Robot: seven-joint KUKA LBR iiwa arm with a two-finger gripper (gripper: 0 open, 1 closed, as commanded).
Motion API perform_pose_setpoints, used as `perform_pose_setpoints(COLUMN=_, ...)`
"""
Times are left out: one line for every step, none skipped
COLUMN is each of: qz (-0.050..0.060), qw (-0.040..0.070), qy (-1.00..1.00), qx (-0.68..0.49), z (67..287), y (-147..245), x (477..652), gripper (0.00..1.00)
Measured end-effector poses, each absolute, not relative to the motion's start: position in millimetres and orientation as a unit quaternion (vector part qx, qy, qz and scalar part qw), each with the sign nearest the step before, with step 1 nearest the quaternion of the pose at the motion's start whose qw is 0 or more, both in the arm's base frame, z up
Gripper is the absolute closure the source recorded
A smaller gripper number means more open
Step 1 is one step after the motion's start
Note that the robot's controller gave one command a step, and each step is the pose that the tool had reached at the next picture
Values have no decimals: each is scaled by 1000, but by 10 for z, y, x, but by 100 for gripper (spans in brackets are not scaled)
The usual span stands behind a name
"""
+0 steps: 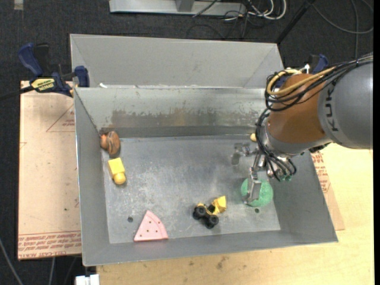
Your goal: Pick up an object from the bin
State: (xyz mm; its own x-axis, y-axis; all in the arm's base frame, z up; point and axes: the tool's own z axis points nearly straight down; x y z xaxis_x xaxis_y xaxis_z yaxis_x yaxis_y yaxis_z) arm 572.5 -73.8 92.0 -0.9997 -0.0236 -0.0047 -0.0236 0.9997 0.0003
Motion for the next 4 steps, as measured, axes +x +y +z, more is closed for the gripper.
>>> perform_pose_setpoints(qz=0, qw=-2, qy=1000, qx=15, z=698, y=-399, x=5481, gripper=0)
perform_pose_setpoints(qz=2, qw=0, qy=999, qx=50, z=705, y=-183, x=5408, gripper=0)
perform_pose_setpoints(qz=0, qw=0, qy=997, qx=-73, z=704, y=33, x=5265, gripper=0)
perform_pose_setpoints(qz=1, qw=2, qy=994, qx=-105, z=706, y=225, x=5320, gripper=100)
